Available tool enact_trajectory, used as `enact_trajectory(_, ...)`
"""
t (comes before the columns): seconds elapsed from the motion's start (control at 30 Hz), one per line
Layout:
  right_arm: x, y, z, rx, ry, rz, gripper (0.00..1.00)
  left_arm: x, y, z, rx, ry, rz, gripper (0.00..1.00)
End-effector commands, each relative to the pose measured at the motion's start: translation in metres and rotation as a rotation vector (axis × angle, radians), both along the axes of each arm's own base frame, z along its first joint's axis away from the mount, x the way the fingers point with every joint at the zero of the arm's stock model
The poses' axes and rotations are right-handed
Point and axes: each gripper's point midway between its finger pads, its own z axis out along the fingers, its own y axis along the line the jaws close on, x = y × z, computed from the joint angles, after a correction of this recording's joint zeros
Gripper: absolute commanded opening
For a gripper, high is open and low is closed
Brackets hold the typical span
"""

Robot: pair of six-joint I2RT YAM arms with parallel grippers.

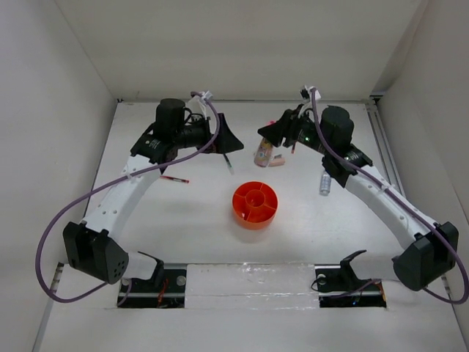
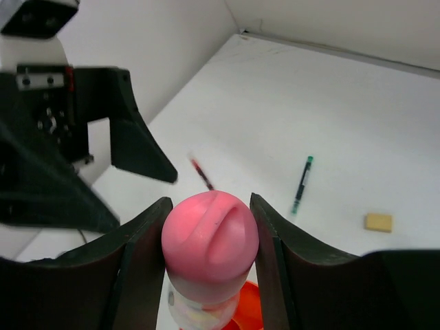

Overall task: Sort the stationery into containers
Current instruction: Place the stationery in the storage box.

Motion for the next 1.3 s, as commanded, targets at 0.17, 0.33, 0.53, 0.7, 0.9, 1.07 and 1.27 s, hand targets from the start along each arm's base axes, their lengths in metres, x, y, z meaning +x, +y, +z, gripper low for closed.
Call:
enact_trajectory(0.17, -0.033, 0.008, 0.022, -0.038, -0.374, 0.050, 0.00, 0.062, 0.111, -0.015, 0.113, 0.144, 0.614, 1.00)
enact_trajectory(0.33, -0.035, 0.016, 0.005, -0.105, -0.390, 0.072, 0.00, 0.075, 0.126, -0.036, 0.139, 0.259, 0.656, 1.00)
enact_trajectory(0.53, -0.051, 0.022, -0.025, -0.133, -0.336, 0.123, 0.00, 0.078, 0.124, -0.045, 0.144, 0.279, 0.647, 1.00)
enact_trajectory(0.7, -0.063, 0.030, -0.041, -0.137, -0.304, 0.173, 0.00, 0.080, 0.121, -0.055, 0.151, 0.295, 0.626, 1.00)
enact_trajectory(0.9, -0.068, 0.042, -0.057, -0.154, -0.273, 0.207, 0.00, 0.081, 0.120, -0.060, 0.157, 0.299, 0.614, 1.00)
enact_trajectory(1.07, -0.076, 0.050, -0.067, -0.162, -0.256, 0.240, 0.00, 0.081, 0.120, -0.061, 0.162, 0.293, 0.609, 1.00)
enact_trajectory(1.27, -0.073, 0.048, -0.085, -0.187, -0.223, 0.222, 0.00, 0.081, 0.119, -0.063, 0.163, 0.290, 0.596, 1.00)
